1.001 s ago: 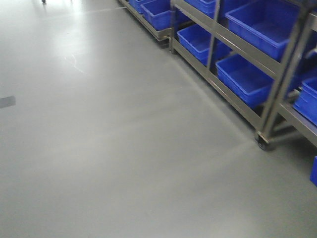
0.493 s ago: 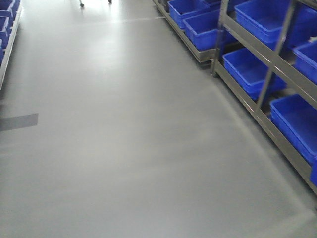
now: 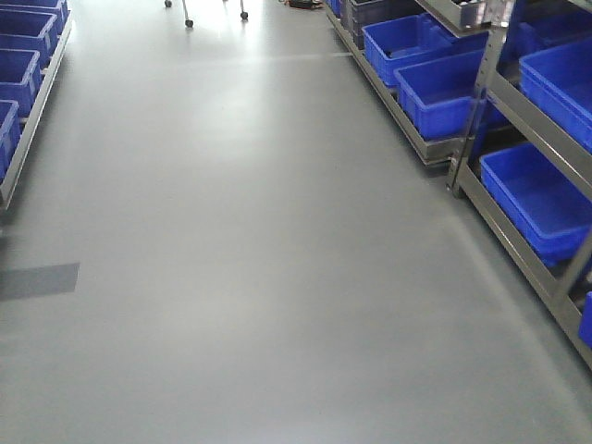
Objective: Pour parts from conveyor to right shelf
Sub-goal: 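Drive down the aisle and turn toward the shelf of blue bins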
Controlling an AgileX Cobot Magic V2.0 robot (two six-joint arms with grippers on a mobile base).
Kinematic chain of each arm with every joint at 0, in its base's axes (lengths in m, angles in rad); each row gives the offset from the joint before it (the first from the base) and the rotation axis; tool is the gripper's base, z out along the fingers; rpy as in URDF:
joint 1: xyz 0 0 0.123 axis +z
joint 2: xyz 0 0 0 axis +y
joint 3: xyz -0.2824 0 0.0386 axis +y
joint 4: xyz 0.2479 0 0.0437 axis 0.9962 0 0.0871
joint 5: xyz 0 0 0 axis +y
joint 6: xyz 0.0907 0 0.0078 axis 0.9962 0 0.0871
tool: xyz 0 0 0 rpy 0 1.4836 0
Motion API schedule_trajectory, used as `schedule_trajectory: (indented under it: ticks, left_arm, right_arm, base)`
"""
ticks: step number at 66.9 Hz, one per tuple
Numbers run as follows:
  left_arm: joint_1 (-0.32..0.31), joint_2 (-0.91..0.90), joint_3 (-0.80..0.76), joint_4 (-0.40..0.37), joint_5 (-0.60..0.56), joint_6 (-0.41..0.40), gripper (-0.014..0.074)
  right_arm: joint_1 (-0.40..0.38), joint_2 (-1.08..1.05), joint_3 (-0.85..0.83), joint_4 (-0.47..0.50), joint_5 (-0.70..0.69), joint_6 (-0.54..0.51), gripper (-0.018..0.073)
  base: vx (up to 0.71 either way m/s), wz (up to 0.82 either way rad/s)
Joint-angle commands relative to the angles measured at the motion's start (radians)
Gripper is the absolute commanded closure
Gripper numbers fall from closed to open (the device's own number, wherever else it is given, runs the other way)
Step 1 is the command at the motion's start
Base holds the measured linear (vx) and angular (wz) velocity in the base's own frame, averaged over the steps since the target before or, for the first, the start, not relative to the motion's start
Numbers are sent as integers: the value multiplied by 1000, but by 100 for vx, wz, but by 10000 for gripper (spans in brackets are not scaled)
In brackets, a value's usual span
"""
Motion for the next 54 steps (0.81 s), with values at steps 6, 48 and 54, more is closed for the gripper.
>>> schedule_trajectory:
  ticks: [6, 48, 54]
  left_arm:
    - [-5, -11, -19, -8, -79, -8, 603]
    - [-5, -11, -19, -8, -80, -8, 603]
    - [-5, -11, -19, -8, -80, -8, 603]
  right_arm:
    - [-4, 9, -29, 6, -76, -8, 564]
    - [-4, 9, -29, 8, -70, -8, 564]
    - [-4, 9, -29, 7, -69, -8, 564]
  base:
    - [74, 6]
    - [65, 24]
    - [50, 85]
